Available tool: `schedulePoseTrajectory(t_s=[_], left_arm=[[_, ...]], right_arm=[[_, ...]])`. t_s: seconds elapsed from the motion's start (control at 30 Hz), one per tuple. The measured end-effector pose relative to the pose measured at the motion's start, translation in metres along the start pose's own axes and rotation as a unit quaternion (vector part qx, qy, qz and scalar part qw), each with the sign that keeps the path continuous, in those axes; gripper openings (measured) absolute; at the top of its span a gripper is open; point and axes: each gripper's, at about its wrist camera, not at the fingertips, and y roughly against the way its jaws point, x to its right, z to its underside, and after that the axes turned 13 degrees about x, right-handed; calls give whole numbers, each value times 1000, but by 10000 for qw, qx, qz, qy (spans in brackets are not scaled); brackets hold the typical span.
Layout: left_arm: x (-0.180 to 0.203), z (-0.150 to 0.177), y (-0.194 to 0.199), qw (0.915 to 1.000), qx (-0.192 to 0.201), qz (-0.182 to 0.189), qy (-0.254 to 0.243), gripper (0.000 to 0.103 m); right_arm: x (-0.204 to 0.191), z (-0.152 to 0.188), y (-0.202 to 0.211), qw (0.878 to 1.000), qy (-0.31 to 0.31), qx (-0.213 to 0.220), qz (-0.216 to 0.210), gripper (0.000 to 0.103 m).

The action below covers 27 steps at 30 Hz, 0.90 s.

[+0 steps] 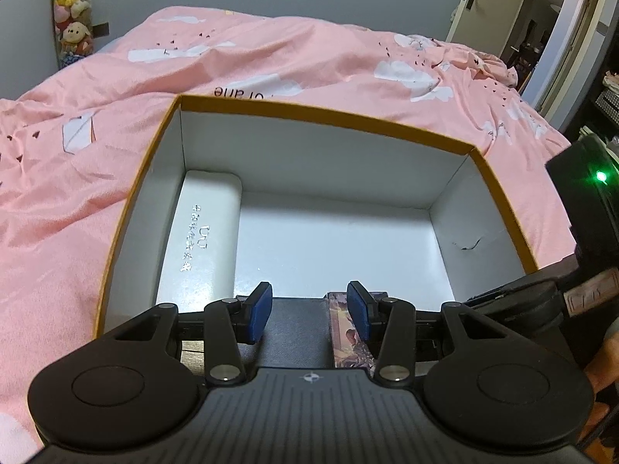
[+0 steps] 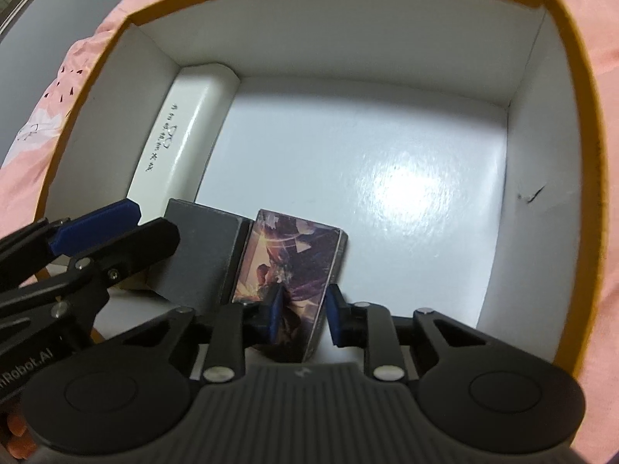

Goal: Organize objects
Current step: 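Lower the purple box beside the grey box and open the right gripper, then move both grippers back to the pink pouch beside the orange box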

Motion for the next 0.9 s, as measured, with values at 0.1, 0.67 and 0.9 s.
schedulePoseTrajectory(t_s=[0.1,0.67,0.9], left_arm=[[4,-2,11,9999,118,48,-39,51],[3,4,94,9970,547,503,231,51],[-3,41,99,9987,-196,449,162,51]], right_arm=[[-10,3,19,9984,300,475,32,27],[-42,57,122,9631,848,2552,81,40],[-56,100,120,9649,1349,2255,52,41]])
